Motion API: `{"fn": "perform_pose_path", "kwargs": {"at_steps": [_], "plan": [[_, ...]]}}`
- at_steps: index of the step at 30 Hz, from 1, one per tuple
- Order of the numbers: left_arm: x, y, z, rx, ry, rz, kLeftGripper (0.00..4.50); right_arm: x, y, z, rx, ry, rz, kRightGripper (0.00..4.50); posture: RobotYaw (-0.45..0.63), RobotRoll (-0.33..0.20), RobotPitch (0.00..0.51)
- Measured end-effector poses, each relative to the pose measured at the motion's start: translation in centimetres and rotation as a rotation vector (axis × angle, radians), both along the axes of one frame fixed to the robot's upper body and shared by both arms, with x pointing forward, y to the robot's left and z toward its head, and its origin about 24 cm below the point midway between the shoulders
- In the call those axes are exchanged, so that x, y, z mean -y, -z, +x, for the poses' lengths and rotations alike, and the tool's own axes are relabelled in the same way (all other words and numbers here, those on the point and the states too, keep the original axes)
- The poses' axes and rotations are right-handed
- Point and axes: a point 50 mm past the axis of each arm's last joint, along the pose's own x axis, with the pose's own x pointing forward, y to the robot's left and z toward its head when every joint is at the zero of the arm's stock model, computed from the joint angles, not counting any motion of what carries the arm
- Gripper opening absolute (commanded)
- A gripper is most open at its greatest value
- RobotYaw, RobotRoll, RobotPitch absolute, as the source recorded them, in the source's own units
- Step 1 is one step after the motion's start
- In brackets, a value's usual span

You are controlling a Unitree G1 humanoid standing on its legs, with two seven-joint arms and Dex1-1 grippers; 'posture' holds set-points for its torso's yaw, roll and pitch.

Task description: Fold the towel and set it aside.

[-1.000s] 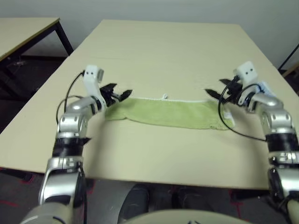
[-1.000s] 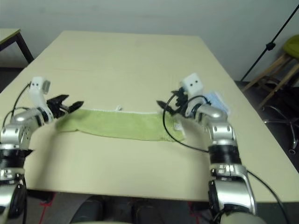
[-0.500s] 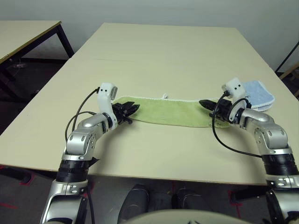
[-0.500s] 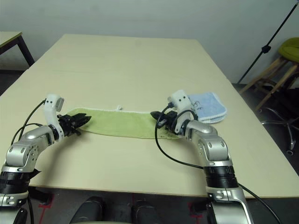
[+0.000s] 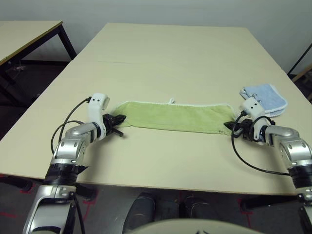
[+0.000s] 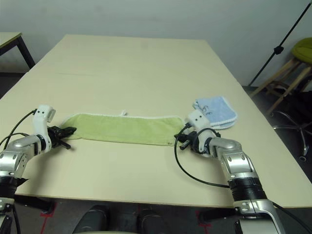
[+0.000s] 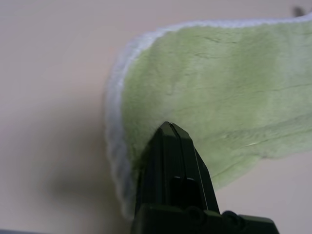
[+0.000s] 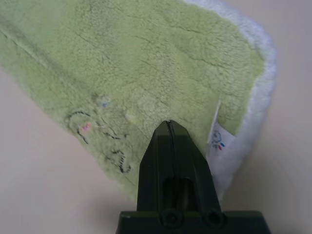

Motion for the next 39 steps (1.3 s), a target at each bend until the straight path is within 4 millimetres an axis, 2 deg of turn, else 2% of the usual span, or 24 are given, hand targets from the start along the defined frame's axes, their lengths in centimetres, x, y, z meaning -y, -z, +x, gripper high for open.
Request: {"fn": "perform_pose_path", "kwargs": {"at_steps": [4,6,8,9,11,14,19,20,21,22,30,36,39], "plan": [[-0.6,-0.3,0.4,0.005,0.017,0.027,0.01,1.2,-0.3,0.0,-0.005,0.019,-0.035,0.0,0.08,0.0,0.071],[-0.9,-0.6,0.6,0.012,0.029,0.029,0.01,1.7,-0.6,-0.1,-0.02,0.051,0.006,0.0,0.08,0.0,0.07],[-1.0,-1.1,0.9,0.033,0.039,0.014,0.6,2.4,-1.3,-0.4,-0.054,0.118,0.109,0.0,0.08,0.0,0.07],[-0.9,-1.5,1.0,0.053,0.049,0.004,0.93,2.7,-1.8,-0.5,-0.069,0.147,0.147,0.17,0.08,0.0,0.07],[-0.6,-2.8,1.4,0.125,0.098,-0.034,1.55,3.7,-3.4,-1.1,-0.1,0.214,0.223,0.6,0.09,0.0,0.07],[0.1,-4.4,1.6,0.218,0.211,-0.099,2.59,4.7,-5.6,-2.0,-0.154,0.289,0.363,1.7,0.08,0.0,0.07],[1.0,-5.8,1.6,0.298,0.393,-0.165,4.32,5.6,-6.5,-3.5,-0.253,0.406,0.5,3.54,0.07,0.0,0.066],[1.1,-6.1,1.7,0.308,0.424,-0.175,4.5,5.6,-6.6,-3.8,-0.269,0.426,0.512,3.96,0.07,0.0,0.066],[1.2,-6.4,1.7,0.318,0.462,-0.189,4.5,5.6,-6.8,-4.1,-0.288,0.45,0.515,4.3,0.06,0.0,0.066],[1.3,-6.7,1.8,0.323,0.489,-0.197,4.5,5.6,-6.8,-4.4,-0.303,0.465,0.51,4.45,0.06,0.0,0.066],[1.4,-7.6,2.2,0.292,0.633,-0.213,4.5,4.4,-4.9,-6.1,-0.47,0.549,0.566,4.45,0.05,0.0,0.07],[1.6,-8.0,2.5,0.288,0.669,-0.211,4.5,2.6,-3.4,-5.7,-0.505,0.532,0.628,4.45,0.05,0.0,0.067],[1.7,-8.0,2.5,0.286,0.676,-0.212,4.5,1.2,-2.9,-4.8,-0.506,0.512,0.671,4.45,0.06,0.0,0.065]]}}
